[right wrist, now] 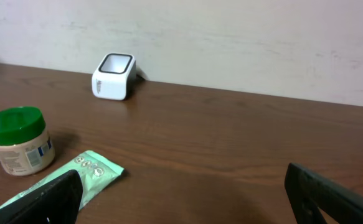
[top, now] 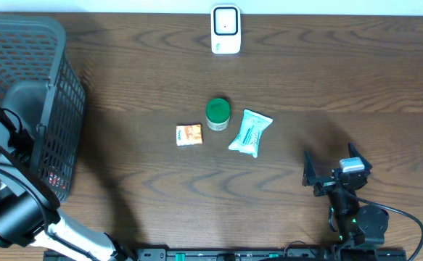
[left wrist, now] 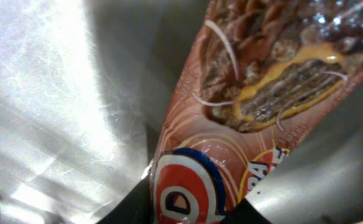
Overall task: Scan the item barcode
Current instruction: 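Move the left gripper back into the basket over the Top chocolate bar, then grasp the red Top chocolate bar with the left gripper and lift it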
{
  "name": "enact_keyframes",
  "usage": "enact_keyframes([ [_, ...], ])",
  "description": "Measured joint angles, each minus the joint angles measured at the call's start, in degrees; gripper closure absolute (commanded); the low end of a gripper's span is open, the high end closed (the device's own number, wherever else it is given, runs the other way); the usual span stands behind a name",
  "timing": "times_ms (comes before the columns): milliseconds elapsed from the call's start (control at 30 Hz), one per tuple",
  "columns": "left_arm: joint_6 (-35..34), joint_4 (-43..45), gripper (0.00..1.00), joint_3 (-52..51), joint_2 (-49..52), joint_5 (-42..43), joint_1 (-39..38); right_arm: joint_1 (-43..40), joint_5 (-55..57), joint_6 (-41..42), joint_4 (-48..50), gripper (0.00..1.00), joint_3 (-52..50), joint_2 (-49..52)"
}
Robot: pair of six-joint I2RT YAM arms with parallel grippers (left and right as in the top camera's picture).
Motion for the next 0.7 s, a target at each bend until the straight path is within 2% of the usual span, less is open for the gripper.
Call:
enact_keyframes([
  [133,0.0,-2.1,0.73,0.2,0.0,-1.2,0.0,0.0,0.0,0.0,0.0,0.01,0.0,0.0],
  [233,0.0,-7.4,0.75,3.1,0.0,-2.4,0.0,0.0,0.0,0.0,0.0,0.01,0.0,0.0],
  [333,-0.3,-13.0,0.81,11.1,0.0,-3.0,0.0,0.0,0.0,0.0,0.0,0.01,0.0,0.0],
  [500,-2.9,-20.7,0.81,28.8,-2.6,-3.0,0.0,0.0,0.0,0.0,0.0,0.01,0.0,0.0],
  [533,-3.7,-21.6,0.78,32.1,-3.7,-3.0,0.0,0.0,0.0,0.0,0.0,0.01,0.0,0.0],
  [600,-5.5,-22.6,0.36,37.8,-6.8,-3.0,0.0,0.0,0.0,0.0,0.0,0.01,0.0,0.0],
  [633,-5.6,-22.6,0.25,39.1,-8.1,-3.0,0.0,0.0,0.0,0.0,0.0,0.01,0.0,0.0],
  [667,-6.3,-22.4,0.18,40.0,-9.8,-3.0,0.0,0.0,0.0,0.0,0.0,0.01,0.0,0.0],
  [700,-6.7,-22.5,0.16,40.5,-11.4,-3.0,0.0,0.0,0.0,0.0,0.0,0.01,0.0,0.0],
])
